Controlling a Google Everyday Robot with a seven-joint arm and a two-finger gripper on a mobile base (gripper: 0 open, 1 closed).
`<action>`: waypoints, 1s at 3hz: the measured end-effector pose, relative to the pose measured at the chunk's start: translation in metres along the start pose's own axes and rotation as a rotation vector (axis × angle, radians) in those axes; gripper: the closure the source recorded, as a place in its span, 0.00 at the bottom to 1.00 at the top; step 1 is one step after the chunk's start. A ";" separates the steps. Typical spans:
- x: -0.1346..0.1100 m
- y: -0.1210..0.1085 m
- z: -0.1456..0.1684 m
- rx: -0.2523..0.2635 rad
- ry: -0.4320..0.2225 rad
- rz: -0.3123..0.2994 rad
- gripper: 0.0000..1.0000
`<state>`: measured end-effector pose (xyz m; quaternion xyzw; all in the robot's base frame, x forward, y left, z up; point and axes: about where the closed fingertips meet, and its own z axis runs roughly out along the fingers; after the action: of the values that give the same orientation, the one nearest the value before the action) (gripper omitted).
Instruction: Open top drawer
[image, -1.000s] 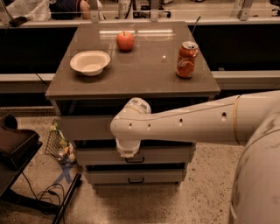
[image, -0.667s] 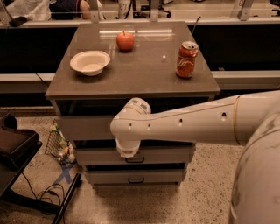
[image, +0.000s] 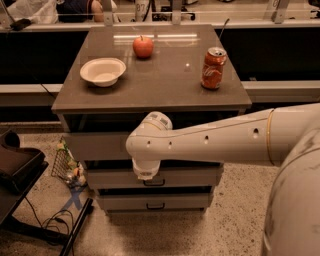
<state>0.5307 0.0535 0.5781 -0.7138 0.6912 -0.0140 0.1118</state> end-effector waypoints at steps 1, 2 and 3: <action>0.000 0.000 0.000 0.000 0.000 0.000 1.00; 0.000 0.000 0.000 0.000 0.000 0.000 0.75; 0.000 0.000 0.000 0.000 0.000 0.000 0.52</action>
Offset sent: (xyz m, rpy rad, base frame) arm 0.0000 0.0000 0.0000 0.0000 0.0000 0.0000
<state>0.5306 0.0534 0.5781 -0.7138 0.6912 -0.0140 0.1117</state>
